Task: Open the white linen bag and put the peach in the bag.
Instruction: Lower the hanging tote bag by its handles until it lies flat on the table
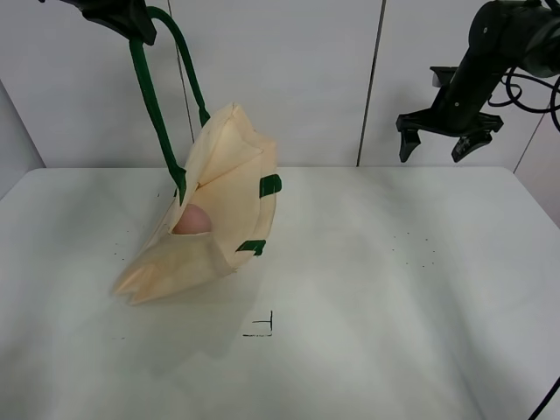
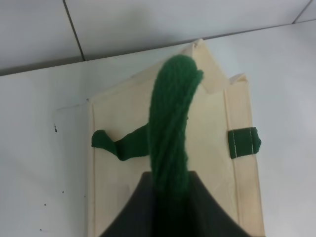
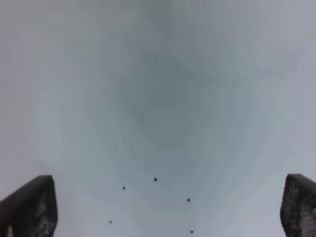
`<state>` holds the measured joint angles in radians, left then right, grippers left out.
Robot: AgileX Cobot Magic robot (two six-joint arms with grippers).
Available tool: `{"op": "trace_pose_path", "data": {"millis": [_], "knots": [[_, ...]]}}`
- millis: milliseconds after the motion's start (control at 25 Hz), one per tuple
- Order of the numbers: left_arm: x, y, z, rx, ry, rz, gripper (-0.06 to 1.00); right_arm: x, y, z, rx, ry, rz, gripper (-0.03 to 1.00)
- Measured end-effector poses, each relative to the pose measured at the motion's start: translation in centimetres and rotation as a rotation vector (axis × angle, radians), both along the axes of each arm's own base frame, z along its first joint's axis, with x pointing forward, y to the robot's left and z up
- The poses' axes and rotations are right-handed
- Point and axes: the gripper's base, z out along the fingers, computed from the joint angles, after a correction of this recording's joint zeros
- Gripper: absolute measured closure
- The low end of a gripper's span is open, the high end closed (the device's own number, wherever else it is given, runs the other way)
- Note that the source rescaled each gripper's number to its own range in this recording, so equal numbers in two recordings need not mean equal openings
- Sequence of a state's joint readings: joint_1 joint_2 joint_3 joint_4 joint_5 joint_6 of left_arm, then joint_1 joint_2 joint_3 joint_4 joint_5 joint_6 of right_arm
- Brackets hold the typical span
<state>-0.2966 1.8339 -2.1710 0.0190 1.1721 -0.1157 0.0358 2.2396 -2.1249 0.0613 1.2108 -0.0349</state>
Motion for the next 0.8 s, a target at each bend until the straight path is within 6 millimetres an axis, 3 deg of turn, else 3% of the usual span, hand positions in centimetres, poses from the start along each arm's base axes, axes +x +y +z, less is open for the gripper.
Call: {"op": "trace_pose_path", "data": {"millis": [200, 360, 600, 800], "knots": [[0.0, 0.0, 0.0, 0.000, 0.000, 0.000, 0.94, -2.6, 0.0, 1.4, 0.002, 0.027, 0.014, -0.03], [0.0, 0.0, 0.0, 0.000, 0.000, 0.000, 0.94, -7.1, -0.1, 3.2, 0.001, 0.064, 0.017, -0.03], [0.0, 0.0, 0.0, 0.000, 0.000, 0.000, 0.94, -17.3, -0.5, 5.7, 0.003, 0.098, 0.016, -0.03], [0.0, 0.0, 0.0, 0.000, 0.000, 0.000, 0.94, -27.3, -0.9, 5.2, 0.003, 0.105, 0.017, -0.03]]}}
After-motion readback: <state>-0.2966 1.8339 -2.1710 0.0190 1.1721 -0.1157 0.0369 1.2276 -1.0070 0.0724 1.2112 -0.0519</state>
